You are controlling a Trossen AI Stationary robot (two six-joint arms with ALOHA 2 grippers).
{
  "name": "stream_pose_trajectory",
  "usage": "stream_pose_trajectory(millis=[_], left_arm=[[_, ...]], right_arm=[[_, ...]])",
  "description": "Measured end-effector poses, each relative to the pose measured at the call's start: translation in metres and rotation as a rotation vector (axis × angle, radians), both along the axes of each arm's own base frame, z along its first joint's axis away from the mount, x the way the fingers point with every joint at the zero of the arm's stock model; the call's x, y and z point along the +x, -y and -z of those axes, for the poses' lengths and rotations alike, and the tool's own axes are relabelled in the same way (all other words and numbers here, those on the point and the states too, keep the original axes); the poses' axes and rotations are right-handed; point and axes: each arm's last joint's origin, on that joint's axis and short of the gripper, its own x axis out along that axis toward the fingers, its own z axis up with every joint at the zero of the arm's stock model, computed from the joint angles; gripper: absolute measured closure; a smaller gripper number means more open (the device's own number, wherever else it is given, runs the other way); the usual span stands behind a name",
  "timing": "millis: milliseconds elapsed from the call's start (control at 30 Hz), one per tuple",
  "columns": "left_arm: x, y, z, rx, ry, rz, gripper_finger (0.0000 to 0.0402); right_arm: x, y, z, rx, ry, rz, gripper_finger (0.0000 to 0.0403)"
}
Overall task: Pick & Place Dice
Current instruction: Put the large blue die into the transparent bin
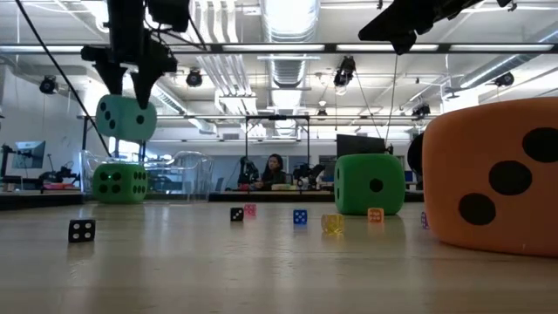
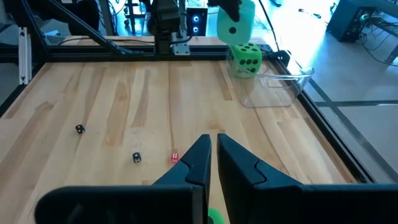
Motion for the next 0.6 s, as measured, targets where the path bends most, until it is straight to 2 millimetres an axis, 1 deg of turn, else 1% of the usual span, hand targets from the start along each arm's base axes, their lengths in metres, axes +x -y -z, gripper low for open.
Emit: stream_pose_trajectory(millis=[167, 333, 467, 600], left_arm=[[-0.008, -0.019, 0.013, 0.015, 0.017, -0.094, 0.0095], [-0.012, -0.033, 0.022, 0.045, 0.047, -0.125, 0.0095], [-0.019, -0.039, 0.029, 0.041, 0.042, -0.164, 0.0088], [-0.023, -0.041, 0.035, 0.012, 0.042, -0.192, 0.0073]], right_arm=[[0.0, 0.0, 0.0, 0.0, 0.0, 0.0, 0.0376], [0.0, 0.0, 0.0, 0.0, 0.0, 0.001, 0.0376], [0.0, 0.0, 0.0, 0.0, 0.0, 0.0, 0.0376], [0.0, 0.0, 0.0, 0.0, 0.0, 0.0, 0.0376]])
